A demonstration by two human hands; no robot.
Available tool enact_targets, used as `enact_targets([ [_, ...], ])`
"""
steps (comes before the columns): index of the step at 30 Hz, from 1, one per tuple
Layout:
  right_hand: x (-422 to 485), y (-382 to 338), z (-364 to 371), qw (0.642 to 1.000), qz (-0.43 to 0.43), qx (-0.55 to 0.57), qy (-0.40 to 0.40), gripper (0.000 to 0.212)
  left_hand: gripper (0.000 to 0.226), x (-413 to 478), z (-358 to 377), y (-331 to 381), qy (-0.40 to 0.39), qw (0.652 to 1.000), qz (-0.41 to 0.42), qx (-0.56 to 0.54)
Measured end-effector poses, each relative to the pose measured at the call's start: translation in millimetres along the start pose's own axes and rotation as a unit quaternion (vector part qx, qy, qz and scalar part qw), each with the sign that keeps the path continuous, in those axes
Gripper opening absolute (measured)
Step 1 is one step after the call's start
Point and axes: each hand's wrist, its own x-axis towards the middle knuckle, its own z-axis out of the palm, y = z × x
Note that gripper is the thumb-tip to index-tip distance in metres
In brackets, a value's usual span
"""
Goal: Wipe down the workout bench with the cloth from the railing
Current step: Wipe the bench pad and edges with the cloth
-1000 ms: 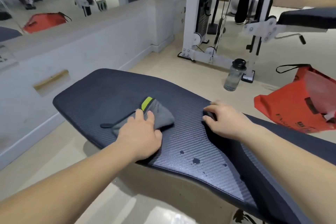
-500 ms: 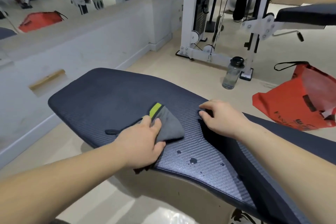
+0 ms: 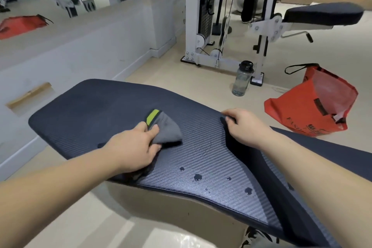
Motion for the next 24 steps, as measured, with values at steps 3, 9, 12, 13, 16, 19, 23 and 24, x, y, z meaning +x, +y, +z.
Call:
enact_targets([
  [3,-3.7,14.9,-8.6,0.999,0.023,0.025,0.015,0.040,0.058,26.9,-4.7,9.8,0.037,0.991,-0.118,-0.050],
  [9,-8.7,35.8,-16.3,0.998,0.056,0.027,0.023,0.045,0.067,29.6,-2.0,64.8,0.010,0.999,-0.006,-0.049],
  [12,-11.0,41.0,-19.7,0.997,0.063,0.025,0.022,0.049,0.057,57.0,-12.3,51.2,0.030,0.998,-0.050,-0.030],
  [13,-12.1,42.9,-20.7,0.997,0.065,0.027,0.023,0.049,0.056,64.3,-14.7,53.3,0.037,0.995,-0.084,-0.039],
  [16,-15.9,48.7,-25.4,0.996,0.072,0.036,0.029,0.043,0.061,68.1,-11.6,90.3,0.044,0.993,-0.090,-0.064],
  [19,-16.8,56.3,-32.1,0.994,0.081,0.072,0.031,0.038,0.062,58.3,-7.4,119.7,0.030,0.998,0.033,-0.046],
  [23,-23.2,63.3,-39.0,0.992,0.074,0.092,0.044,0.037,0.054,95.5,-20.8,123.0,0.046,0.998,-0.001,-0.042],
  [24,-25.0,65.2,-40.4,0.992,0.073,0.093,0.047,0.037,0.053,101.8,-22.2,129.7,0.051,0.997,-0.027,-0.057],
])
